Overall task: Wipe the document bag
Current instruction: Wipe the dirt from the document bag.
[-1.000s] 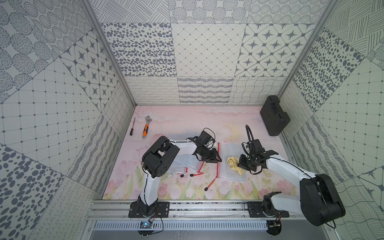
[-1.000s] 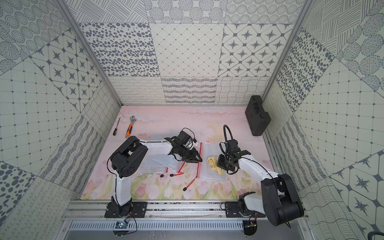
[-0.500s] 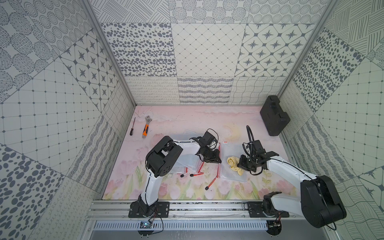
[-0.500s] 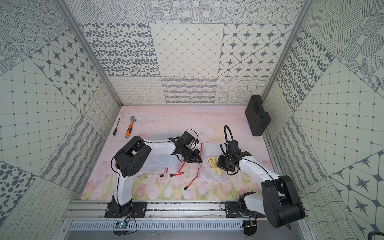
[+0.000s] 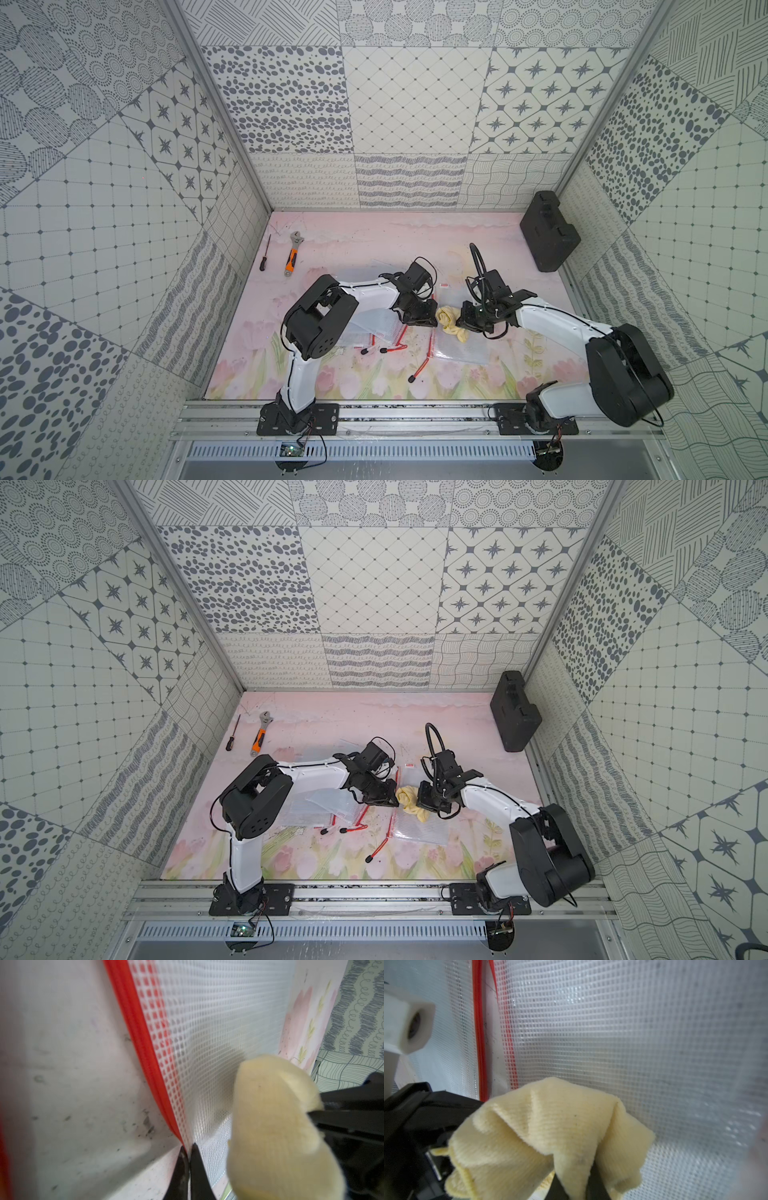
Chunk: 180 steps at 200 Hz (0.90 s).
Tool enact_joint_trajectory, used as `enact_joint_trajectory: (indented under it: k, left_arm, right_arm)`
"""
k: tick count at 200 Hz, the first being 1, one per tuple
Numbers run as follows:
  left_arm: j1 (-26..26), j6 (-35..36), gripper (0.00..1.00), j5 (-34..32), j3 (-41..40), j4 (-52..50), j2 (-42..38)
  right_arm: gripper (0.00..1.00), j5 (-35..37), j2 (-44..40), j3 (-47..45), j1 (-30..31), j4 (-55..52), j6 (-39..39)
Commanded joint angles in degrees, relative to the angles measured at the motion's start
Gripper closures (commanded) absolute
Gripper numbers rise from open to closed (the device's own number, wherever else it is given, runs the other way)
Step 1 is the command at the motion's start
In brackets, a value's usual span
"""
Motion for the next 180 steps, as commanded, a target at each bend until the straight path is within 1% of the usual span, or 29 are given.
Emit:
enact_joint_trajectory:
  k: [1,21,40,55,67,74,84,91,103,116,128,145,158,180]
  left_arm:
    - [-0.77,0.51,1.0,-2.95,-0.81,-2.63,-0.33]
    - [-0.89,0.84,1.0,-4.03,-1.64,-3.18,-1.26]
    - [-0.93,1.25,1.0,-4.28,-2.18,-3.46,-1.58]
    - [-0.91,1.61,1.0,-4.11,-2.01,-3.86,-1.33]
    - [-0.93,1.74,1.0,-3.84,-1.9,-3.95,-1.25]
    - [-0.88,1.91,1.0,-3.75,-1.88,-3.96,-1.17]
    - [-0.87,2.15,1.0,-3.8,-1.73,-4.29,-0.98]
    - [-0.94,2.35,1.0,-3.79,-1.54,-4.53,-0.76]
    - [-0.91,2.82,1.0,-3.84,-1.04,-5.22,-0.53]
    - [-0.95,3.11,1.0,-3.88,-0.91,-5.43,-0.53]
    - [-0.91,3.2,1.0,-3.8,-0.79,-5.41,-0.54]
    - [-0.91,3.75,1.0,-3.61,0.15,-6.44,-0.19]
    - [-0.96,4.35,1.0,-3.67,0.88,-7.4,0.0]
    - [-0.98,4.65,1.0,-4.04,1.0,-8.18,-0.51]
  right_arm:
    - [1.0,0.3,7.33,3.71,0.66,2.5,2.38]
    - [1.0,2.2,13.04,7.64,0.07,0.23,1.56]
    - [1.0,2.15,16.23,9.83,-2.96,-1.56,0.4]
    - [1.0,1.88,17.09,10.3,-6.9,-3.01,-1.21]
    - [1.0,4.13,16.98,10.79,-10.24,-5.92,-3.2]
    - [1.0,1.52,16.57,10.51,-12.28,-5.36,-4.45]
    - [1.0,0.7,15.92,10.49,-14.5,-5.77,-4.41]
    - [1.0,4.5,15.63,11.78,-14.99,-8.54,-4.7]
    - [1.0,8.71,15.31,14.63,-14.29,-13.42,-6.18]
    - [1.0,9.09,14.42,15.68,-12.7,-13.72,-5.74]
    - [1.0,9.25,15.23,17.04,-9.55,-13.15,-4.65]
    - [1.0,8.26,20.76,21.66,-3.86,-13.52,-3.44]
    - [1.0,7.34,25.12,24.79,-0.6,-13.08,-2.56]
    - [1.0,5.23,29.78,29.56,2.6,-11.55,-0.64]
